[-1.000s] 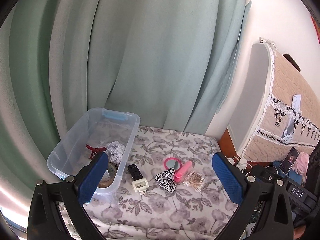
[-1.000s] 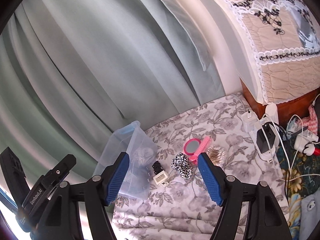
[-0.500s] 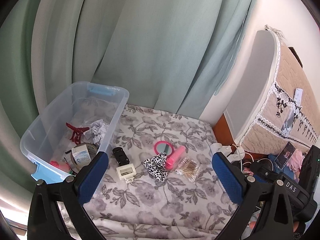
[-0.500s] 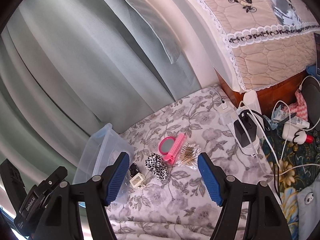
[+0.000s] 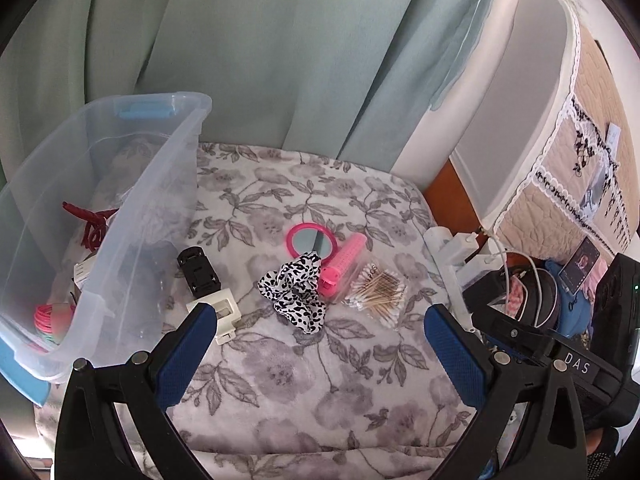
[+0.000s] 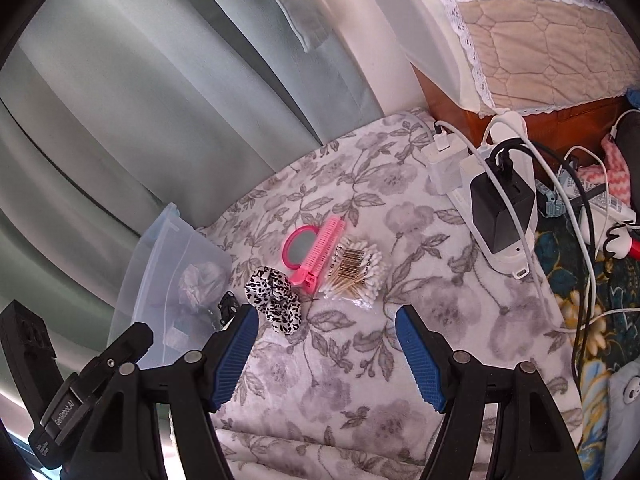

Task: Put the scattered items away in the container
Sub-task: 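Withdraw both grippers from the container toward the remaining items on the bed, then grasp the leopard scrunchie with the left gripper while the right grasps the cotton swab bag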

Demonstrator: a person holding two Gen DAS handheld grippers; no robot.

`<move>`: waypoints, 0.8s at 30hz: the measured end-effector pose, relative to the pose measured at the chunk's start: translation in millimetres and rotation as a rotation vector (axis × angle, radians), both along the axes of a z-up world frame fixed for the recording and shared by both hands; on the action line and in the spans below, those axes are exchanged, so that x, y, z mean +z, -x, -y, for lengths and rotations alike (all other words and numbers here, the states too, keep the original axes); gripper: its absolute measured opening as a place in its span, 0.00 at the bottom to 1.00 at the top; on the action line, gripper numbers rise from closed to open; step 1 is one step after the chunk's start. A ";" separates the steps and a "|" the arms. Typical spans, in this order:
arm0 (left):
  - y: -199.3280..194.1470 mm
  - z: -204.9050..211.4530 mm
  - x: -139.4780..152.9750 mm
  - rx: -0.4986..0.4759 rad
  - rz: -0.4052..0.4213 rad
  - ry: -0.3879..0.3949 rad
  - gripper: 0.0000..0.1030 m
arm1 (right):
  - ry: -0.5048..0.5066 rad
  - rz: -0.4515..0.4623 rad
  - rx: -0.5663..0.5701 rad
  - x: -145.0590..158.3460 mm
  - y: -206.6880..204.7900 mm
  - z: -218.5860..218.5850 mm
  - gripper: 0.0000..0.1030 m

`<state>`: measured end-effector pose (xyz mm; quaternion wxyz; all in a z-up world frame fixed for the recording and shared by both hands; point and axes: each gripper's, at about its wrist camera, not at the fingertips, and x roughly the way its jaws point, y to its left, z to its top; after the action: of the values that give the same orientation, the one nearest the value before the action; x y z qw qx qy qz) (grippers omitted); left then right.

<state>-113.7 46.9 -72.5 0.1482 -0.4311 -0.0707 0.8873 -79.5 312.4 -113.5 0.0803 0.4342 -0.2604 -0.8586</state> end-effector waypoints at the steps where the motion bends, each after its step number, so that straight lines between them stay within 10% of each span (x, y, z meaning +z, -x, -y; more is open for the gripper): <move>1: 3.9 -2.9 -4.6 0.000 0.001 0.019 1.00 | -0.008 0.009 0.003 -3.8 3.5 1.3 0.72; 24: 93.3 -22.9 -99.6 -0.011 0.141 0.171 0.97 | -0.161 0.175 0.049 -83.9 92.4 32.2 0.72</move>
<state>-207.1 69.9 -172.2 0.1104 -0.5040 -0.0027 0.8566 -171.9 280.1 -197.4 0.0431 0.5188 -0.1861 -0.8333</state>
